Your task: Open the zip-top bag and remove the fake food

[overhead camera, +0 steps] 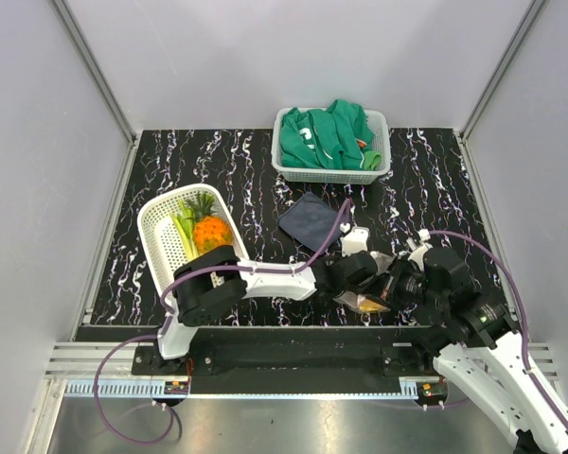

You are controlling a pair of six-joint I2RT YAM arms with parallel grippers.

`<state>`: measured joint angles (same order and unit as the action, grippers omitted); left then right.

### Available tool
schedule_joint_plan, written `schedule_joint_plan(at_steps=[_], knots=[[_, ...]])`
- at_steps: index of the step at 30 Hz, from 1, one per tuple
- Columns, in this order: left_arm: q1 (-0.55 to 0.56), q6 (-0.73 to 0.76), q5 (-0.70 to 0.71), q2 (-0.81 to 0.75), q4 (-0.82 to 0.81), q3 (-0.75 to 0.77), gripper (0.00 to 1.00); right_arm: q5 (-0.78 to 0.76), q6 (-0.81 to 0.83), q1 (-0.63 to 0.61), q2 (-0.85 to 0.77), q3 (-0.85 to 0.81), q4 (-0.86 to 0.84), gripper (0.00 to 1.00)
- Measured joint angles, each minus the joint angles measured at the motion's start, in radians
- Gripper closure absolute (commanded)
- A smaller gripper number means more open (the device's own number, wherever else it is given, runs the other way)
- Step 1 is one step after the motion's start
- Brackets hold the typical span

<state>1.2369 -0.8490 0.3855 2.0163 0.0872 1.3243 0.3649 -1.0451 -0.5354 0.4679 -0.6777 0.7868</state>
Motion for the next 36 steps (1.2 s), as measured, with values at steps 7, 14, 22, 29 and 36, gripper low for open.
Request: schedule_joint_plan(at_steps=[7, 14, 22, 29, 36], knots=[[-0.020, 0.036, 0.000, 0.048, -0.038, -0.002, 0.84, -0.028, 0.029, 0.000, 0.000, 0.000, 0.032, 1.00], [-0.020, 0.073, 0.029, 0.001, -0.057, -0.085, 1.00, -0.048, 0.074, -0.001, 0.002, -0.006, 0.063, 1.00], [0.021, 0.115, 0.031, -0.200, 0.084, -0.147, 0.79, -0.100, 0.193, -0.004, 0.025, -0.107, 0.116, 1.00], [0.085, 0.116, -0.024, -0.391, 0.216, -0.183, 0.30, -0.192, 0.306, -0.006, 0.075, -0.185, 0.193, 1.00], [0.092, 0.143, -0.087, -0.576, 0.266, -0.187, 0.26, -0.198, 0.379, -0.006, 0.095, -0.232, 0.222, 1.00]])
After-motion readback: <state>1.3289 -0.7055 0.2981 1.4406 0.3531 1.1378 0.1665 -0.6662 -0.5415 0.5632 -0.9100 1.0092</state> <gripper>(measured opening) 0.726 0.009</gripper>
